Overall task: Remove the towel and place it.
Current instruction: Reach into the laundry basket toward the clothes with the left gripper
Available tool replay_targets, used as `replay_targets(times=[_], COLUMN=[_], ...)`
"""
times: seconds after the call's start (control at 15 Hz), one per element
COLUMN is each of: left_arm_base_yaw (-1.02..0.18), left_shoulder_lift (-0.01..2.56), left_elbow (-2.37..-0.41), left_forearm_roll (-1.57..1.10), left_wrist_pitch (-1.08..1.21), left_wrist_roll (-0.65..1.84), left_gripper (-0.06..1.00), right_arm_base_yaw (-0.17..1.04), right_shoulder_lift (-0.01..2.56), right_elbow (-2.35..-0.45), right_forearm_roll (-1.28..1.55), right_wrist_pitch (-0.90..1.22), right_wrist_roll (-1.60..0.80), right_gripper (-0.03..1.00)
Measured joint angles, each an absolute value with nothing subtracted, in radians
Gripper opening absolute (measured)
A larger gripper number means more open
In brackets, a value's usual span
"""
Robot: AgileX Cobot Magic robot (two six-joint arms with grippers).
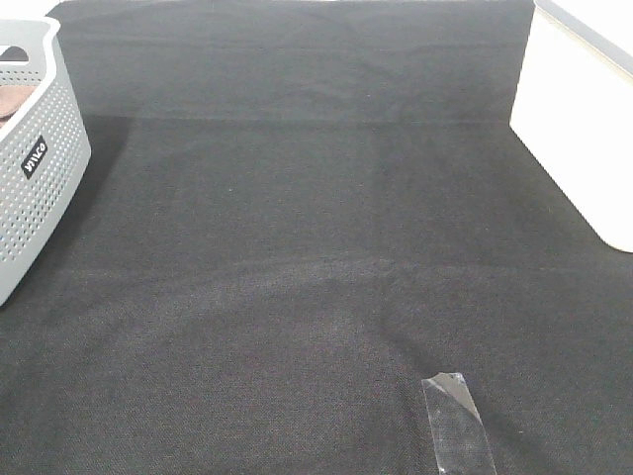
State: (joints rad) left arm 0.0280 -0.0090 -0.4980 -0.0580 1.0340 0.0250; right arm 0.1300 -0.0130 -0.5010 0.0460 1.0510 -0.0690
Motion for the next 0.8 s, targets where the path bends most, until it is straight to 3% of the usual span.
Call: replay_targets(times=[0.8], left_arm_base_yaw=[0.02], left_shoulder_lift=[-0.009], left_elbow=[-0.498], left_forearm_roll=[-0.058], left_wrist_pitch=[1.034], left_wrist_roll=[0.026], left_gripper=[0.99], right_arm_base_yaw=[0.13], right_shoulder_lift=[-0.013], right_elbow=[-0.501], right_forearm_roll=[0.046], right_wrist_pitch=[1.051], right_wrist_roll=[-0.069], right_gripper=[0.96])
